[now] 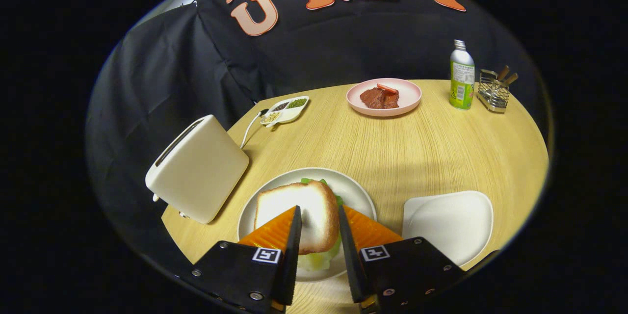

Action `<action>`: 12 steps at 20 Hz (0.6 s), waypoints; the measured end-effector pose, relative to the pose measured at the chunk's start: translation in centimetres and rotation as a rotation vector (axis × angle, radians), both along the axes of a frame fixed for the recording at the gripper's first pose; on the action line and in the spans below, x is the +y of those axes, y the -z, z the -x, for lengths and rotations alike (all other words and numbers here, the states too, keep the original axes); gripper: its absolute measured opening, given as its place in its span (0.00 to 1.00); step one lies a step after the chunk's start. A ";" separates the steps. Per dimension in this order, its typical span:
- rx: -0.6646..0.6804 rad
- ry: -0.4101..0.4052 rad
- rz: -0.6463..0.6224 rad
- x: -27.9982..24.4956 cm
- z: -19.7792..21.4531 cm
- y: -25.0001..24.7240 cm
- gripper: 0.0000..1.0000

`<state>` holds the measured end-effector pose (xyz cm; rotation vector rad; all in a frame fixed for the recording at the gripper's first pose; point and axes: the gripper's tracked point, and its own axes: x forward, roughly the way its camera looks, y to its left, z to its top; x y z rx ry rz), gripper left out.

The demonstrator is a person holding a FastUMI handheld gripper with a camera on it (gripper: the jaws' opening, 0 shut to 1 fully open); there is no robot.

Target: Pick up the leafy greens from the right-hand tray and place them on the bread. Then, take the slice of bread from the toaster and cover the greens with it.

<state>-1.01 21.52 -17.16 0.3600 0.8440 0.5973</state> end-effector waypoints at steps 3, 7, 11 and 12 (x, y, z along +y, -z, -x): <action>-0.107 0.061 0.031 -1.6 -1.5 -1.5 0.56; -0.254 0.142 0.050 -3.9 -2.9 -4.5 0.68; -0.432 0.236 0.107 -7.5 -3.6 -8.4 0.80; -0.462 0.255 0.131 -8.4 -3.5 -9.3 0.81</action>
